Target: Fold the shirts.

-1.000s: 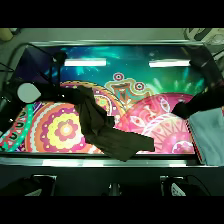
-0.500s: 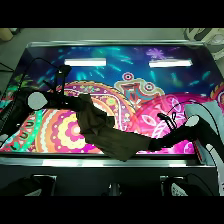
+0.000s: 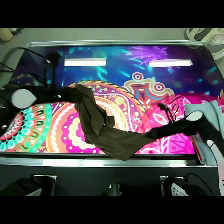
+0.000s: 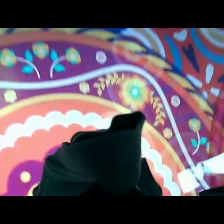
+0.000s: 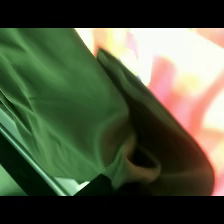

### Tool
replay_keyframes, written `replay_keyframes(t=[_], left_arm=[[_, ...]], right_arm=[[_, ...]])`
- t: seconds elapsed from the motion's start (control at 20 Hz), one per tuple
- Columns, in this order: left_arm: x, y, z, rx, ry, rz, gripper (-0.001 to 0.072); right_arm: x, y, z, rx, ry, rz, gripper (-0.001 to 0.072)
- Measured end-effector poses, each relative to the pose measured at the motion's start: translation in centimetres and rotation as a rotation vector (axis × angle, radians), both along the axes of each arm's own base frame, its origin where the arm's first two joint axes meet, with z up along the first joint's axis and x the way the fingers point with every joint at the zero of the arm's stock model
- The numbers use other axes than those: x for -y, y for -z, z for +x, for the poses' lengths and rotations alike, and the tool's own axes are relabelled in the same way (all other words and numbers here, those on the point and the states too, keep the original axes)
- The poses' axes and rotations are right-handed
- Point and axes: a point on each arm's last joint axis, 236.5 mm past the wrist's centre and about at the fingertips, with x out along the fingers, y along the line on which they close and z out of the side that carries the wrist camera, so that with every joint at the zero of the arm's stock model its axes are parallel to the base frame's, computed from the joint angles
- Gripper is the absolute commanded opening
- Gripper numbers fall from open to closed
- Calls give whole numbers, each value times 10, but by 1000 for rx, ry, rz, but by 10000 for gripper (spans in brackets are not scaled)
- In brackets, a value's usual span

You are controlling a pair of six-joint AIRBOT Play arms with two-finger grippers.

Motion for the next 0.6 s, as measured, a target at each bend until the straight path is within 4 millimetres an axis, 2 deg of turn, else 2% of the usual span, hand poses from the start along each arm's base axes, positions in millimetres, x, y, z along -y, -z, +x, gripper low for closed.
replay_keyframes(t=[0.1,0.2,0.25,0.3,0.35,0.4,0.45,0.5,0.55,0.6], left_arm=[[-17,-78,7,175,-37,-56,23],[-48,-177,-2,399,-99,-110,23],[-66,-226,-17,510,-132,-137,23],[-85,-269,-38,613,-167,-159,22],[-100,-301,-60,692,-193,-179,23],[-113,-325,-82,752,-217,-193,23],[-124,-339,-104,784,-238,-201,23],[-132,-346,-123,798,-251,-203,23],[-136,-347,-135,793,-259,-199,23],[-140,-343,-145,773,-266,-188,23]], right_arm=[[9,-76,48,259,-15,-51,19],[25,-189,87,582,24,-148,19],[36,-256,95,760,74,-206,19],[45,-318,91,914,127,-261,19],[56,-377,79,1057,191,-313,19],[64,-423,62,1168,245,-351,19],[71,-461,41,1261,298,-384,19],[75,-485,23,1320,334,-405,19],[77,-501,6,1353,357,-417,20],[79,-506,-4,1356,371,-430,20]])
